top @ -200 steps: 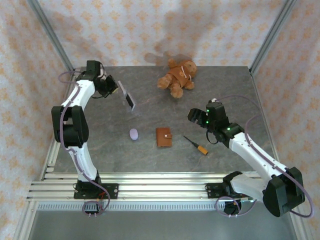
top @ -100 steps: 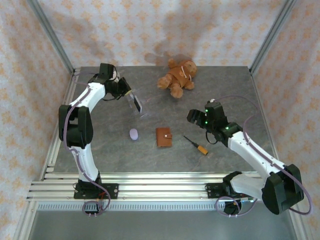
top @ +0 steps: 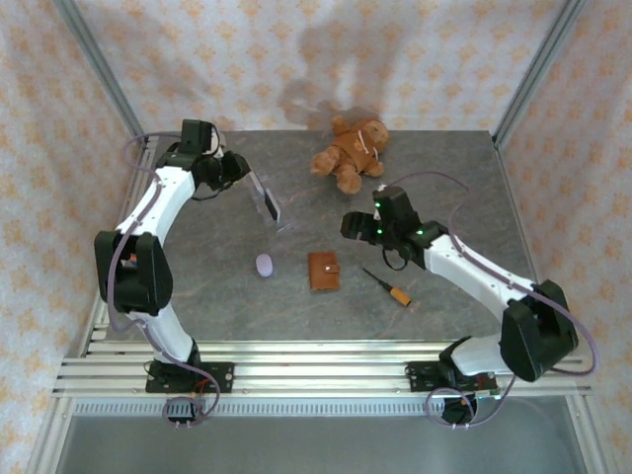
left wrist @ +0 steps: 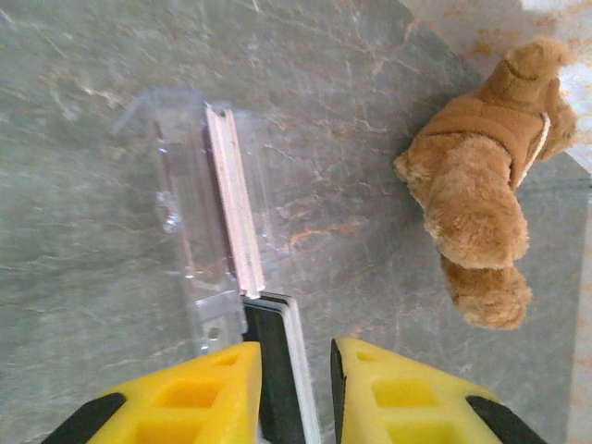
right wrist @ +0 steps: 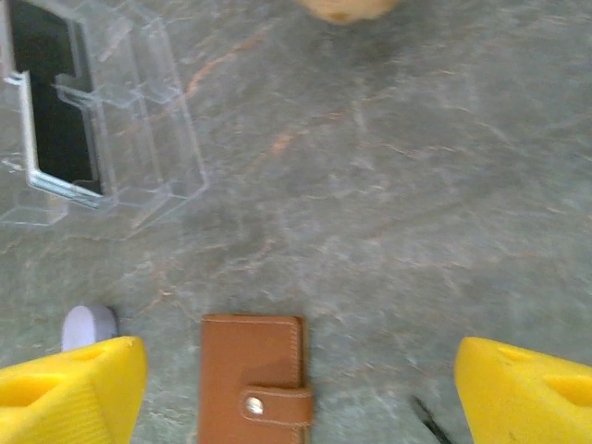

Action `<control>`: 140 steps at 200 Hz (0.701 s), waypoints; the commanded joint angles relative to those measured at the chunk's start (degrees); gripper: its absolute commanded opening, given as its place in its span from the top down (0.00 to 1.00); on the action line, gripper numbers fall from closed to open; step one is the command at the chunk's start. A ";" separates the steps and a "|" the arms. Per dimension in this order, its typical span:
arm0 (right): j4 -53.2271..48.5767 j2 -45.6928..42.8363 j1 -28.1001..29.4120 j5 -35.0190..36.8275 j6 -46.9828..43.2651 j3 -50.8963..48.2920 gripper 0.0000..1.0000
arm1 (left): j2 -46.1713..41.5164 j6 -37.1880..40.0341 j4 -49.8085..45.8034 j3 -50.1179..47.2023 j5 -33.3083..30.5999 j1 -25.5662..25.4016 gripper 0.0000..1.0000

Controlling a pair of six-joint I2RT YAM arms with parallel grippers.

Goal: Put the credit cards into the card holder

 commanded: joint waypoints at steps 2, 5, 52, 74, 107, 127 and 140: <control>1.60 3.60 2.44 0.47 -2.22 3.82 0.14 | 1.57 4.71 -5.68 0.00 -6.79 1.16 0.71; 1.72 4.14 2.69 0.55 -2.12 4.19 0.14 | 1.88 4.90 -5.68 0.17 -7.10 1.16 0.71; 1.57 8.06 5.54 1.80 -2.31 7.26 0.16 | 5.99 5.24 -3.61 1.93 -7.21 1.15 0.68; 0.50 7.43 5.59 2.91 -2.44 6.47 0.16 | 7.01 4.29 -1.85 1.42 -7.97 0.89 0.66; 0.98 5.34 5.61 5.01 -2.49 3.15 0.16 | 8.64 2.72 0.97 1.98 -8.42 0.15 0.59; -0.22 4.53 5.61 6.12 -2.55 2.73 0.16 | 8.74 1.99 1.74 2.52 -9.70 -0.49 0.59; 0.19 3.73 5.66 6.72 -2.57 1.75 0.16 | 10.68 1.62 2.28 2.86 -9.73 -0.84 0.59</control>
